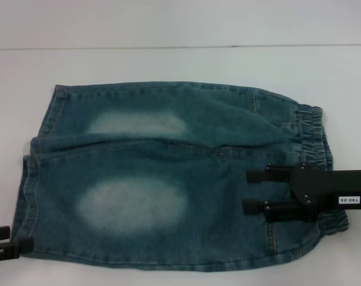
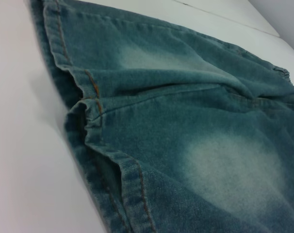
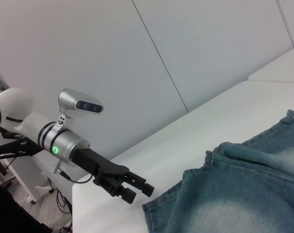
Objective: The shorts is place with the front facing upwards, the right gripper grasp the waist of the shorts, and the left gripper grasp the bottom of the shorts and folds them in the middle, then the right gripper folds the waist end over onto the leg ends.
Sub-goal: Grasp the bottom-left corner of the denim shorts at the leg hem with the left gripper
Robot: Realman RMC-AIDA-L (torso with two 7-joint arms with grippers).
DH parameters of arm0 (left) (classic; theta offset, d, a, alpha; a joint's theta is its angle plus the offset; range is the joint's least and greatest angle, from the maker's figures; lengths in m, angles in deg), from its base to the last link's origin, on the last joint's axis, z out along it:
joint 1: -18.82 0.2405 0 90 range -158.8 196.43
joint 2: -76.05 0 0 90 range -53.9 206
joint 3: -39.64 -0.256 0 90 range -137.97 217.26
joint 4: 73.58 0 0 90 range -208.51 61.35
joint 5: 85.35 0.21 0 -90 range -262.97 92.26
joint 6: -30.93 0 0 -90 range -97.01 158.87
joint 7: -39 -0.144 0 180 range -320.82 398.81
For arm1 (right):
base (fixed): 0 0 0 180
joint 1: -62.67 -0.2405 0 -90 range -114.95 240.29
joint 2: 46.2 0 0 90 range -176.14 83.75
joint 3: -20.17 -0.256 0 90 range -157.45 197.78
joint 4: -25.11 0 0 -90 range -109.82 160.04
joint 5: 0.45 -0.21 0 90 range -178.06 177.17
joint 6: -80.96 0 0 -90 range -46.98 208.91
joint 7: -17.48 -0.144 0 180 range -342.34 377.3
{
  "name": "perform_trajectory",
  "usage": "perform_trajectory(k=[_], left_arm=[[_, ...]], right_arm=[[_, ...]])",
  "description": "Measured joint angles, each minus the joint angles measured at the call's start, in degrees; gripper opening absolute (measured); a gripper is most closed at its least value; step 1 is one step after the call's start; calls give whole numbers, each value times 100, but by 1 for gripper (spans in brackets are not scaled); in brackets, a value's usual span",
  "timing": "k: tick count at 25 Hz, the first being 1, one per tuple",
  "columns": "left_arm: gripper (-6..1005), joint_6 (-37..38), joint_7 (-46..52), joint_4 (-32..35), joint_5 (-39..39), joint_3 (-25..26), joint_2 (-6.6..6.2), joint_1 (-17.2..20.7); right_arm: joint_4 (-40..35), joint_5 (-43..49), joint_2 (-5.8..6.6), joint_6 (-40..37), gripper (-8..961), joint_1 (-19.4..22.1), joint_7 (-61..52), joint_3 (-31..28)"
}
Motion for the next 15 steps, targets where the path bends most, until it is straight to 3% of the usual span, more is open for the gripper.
perform_trajectory(k=[15], left_arm=[[918, 263, 291, 92, 121, -246, 16, -93]], right_arm=[[0, 1, 3, -7, 868, 30, -1, -33]])
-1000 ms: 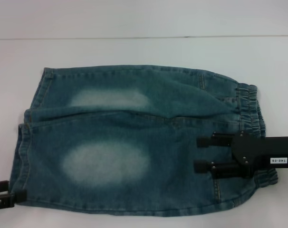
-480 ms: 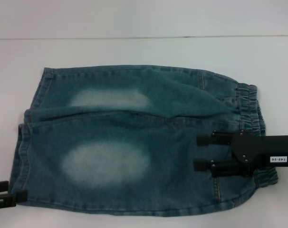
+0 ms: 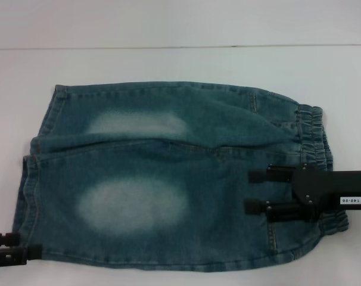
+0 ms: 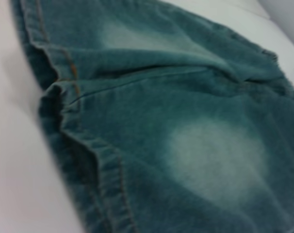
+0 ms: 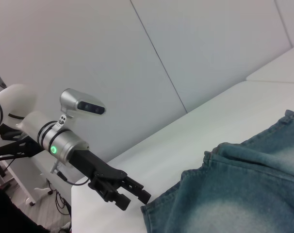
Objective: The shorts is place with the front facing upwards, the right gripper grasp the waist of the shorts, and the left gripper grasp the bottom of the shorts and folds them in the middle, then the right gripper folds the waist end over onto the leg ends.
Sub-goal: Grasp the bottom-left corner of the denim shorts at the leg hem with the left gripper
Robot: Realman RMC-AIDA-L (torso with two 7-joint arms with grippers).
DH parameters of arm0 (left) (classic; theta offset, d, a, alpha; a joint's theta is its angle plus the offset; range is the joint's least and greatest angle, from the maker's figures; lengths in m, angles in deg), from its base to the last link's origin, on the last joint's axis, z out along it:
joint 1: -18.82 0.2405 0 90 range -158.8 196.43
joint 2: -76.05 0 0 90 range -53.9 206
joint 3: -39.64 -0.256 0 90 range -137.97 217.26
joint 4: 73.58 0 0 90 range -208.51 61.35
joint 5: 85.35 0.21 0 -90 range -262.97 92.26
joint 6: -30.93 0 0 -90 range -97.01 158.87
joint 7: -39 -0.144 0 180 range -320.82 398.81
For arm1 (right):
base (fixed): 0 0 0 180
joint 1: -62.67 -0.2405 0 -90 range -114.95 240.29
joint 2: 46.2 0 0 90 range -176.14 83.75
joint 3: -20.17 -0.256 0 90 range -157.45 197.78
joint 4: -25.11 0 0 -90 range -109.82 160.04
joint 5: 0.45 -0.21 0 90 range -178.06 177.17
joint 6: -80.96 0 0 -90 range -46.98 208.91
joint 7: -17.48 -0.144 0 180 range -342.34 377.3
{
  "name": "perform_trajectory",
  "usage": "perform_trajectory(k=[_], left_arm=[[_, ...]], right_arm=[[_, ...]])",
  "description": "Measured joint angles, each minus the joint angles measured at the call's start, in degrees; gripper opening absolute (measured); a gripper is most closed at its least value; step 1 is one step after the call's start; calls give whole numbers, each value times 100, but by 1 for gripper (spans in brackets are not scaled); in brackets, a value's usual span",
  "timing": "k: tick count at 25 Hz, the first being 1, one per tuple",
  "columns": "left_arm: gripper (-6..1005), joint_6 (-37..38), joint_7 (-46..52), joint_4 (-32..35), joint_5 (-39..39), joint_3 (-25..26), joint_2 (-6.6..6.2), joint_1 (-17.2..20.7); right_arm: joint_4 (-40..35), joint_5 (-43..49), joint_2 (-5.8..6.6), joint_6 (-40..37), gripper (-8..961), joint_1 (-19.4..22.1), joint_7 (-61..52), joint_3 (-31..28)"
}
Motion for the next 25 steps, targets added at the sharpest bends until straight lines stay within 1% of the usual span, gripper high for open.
perform_trajectory(k=[5, 13, 21, 25], left_arm=[[917, 242, -32, 81, -33, 66, -24, -23], [915, -15, 96, 322, -14, 70, -20, -12], [913, -49, 362, 300, 213, -78, -18, -82], [912, -204, 476, 304, 305, -258, 4, -111]], right_arm=[[0, 0, 6, -1, 869, 35, 0, -37], [0, 0, 5, 20, 868, 60, 0, -37], [0, 0, 9, 22, 867, 66, 0, -43], [0, 0, 13, 24, 866, 65, 0, -49]])
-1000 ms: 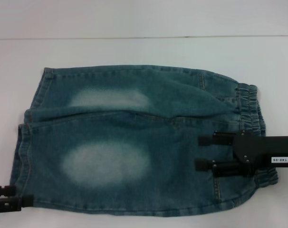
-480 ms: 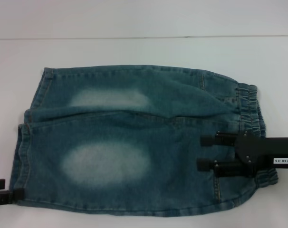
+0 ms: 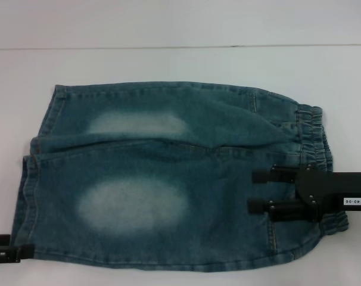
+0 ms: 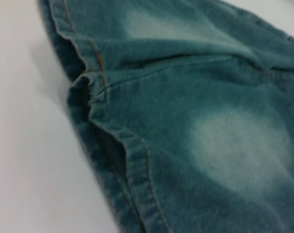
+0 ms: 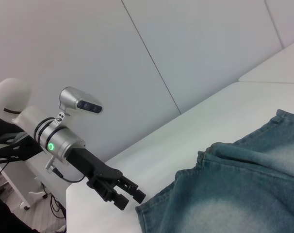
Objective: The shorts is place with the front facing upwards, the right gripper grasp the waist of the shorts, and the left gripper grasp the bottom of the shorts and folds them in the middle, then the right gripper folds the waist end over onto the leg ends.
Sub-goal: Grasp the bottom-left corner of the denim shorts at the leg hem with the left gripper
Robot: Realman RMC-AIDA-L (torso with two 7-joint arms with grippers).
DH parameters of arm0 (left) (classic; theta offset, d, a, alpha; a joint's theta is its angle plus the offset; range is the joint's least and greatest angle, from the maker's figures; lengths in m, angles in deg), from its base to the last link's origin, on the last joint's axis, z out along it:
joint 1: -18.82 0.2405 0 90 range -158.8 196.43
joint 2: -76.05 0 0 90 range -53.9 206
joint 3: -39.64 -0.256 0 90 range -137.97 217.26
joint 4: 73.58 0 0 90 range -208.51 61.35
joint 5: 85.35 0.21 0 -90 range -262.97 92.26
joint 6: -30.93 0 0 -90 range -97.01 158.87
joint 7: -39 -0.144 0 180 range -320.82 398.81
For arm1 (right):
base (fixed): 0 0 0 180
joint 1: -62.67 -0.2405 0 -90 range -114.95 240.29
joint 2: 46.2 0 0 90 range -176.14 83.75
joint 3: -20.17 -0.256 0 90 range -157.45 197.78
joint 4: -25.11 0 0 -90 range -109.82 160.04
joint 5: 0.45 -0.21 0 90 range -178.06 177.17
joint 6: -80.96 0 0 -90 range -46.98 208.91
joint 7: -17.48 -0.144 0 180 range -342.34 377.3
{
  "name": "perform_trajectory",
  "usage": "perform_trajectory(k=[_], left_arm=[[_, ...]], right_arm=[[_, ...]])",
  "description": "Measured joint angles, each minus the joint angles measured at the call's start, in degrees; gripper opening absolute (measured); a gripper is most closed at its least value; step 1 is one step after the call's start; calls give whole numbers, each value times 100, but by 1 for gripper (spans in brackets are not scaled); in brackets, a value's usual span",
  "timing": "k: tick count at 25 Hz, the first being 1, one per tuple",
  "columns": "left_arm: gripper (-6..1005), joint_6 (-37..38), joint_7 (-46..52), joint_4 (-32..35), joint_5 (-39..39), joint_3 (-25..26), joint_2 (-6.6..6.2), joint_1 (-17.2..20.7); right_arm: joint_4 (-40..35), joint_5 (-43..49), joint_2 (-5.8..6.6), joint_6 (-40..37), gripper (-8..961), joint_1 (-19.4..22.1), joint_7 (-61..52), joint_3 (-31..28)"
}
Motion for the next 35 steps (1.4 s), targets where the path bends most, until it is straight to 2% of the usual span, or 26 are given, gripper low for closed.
perform_trajectory(k=[7, 16, 35], left_arm=[[910, -44, 123, 22, 12, -239, 29, -50], [908, 235, 106, 98, -34, -242, 29, -100], [904, 213, 116, 76, 8, -256, 12, -204]], right_arm=[[0, 0, 10, -27, 864, 0, -18, -55], [0, 0, 11, -32, 861, 0, -26, -83], [0, 0, 28, -32, 856, 36, -26, -155]])
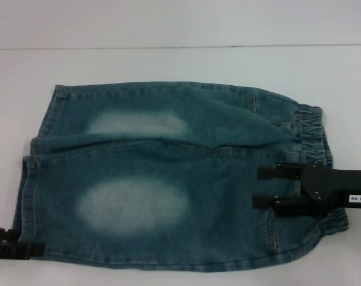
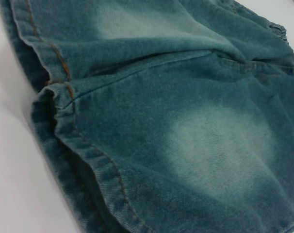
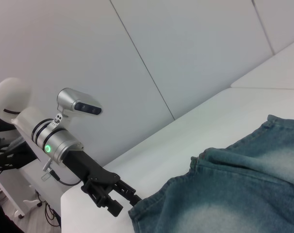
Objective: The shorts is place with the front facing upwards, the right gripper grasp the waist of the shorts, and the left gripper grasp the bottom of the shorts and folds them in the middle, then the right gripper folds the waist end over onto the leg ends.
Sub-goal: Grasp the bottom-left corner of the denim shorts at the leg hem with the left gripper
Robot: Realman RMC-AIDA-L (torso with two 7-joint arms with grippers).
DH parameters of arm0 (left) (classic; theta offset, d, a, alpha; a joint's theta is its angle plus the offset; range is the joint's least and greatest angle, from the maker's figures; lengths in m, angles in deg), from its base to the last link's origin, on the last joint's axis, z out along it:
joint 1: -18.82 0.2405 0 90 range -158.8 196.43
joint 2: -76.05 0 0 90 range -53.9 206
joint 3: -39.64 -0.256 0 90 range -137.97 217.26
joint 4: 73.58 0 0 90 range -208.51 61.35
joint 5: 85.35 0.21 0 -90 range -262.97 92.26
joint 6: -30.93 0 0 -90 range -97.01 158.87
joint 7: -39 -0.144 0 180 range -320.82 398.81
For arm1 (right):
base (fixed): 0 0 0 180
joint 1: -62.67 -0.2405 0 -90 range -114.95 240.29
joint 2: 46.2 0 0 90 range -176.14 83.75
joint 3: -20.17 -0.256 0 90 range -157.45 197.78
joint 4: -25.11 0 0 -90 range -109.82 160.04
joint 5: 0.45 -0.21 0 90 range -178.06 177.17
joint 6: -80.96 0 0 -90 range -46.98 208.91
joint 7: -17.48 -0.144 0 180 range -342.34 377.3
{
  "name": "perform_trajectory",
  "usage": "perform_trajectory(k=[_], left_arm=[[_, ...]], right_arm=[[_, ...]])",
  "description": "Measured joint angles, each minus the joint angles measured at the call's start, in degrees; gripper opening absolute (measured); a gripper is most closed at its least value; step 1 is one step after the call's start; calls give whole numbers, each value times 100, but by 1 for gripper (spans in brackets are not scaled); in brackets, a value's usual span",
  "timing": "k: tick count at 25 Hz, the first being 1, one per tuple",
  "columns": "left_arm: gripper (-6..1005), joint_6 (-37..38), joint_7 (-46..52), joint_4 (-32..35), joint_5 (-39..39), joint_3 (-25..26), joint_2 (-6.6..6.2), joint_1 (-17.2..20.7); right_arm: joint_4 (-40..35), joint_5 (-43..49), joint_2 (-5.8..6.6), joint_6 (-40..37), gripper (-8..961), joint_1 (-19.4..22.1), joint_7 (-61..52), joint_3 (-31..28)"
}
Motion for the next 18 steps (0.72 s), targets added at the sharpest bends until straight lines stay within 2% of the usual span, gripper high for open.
perform_trajectory(k=[9, 18], left_arm=[[902, -89, 6, -54, -10, -294, 53, -14], [900, -149, 40, -22, -24, -249, 95, -24]], right_arm=[[0, 0, -5, -45, 853, 5, 2, -23], [0, 0, -9, -73, 850, 17, 1, -51]])
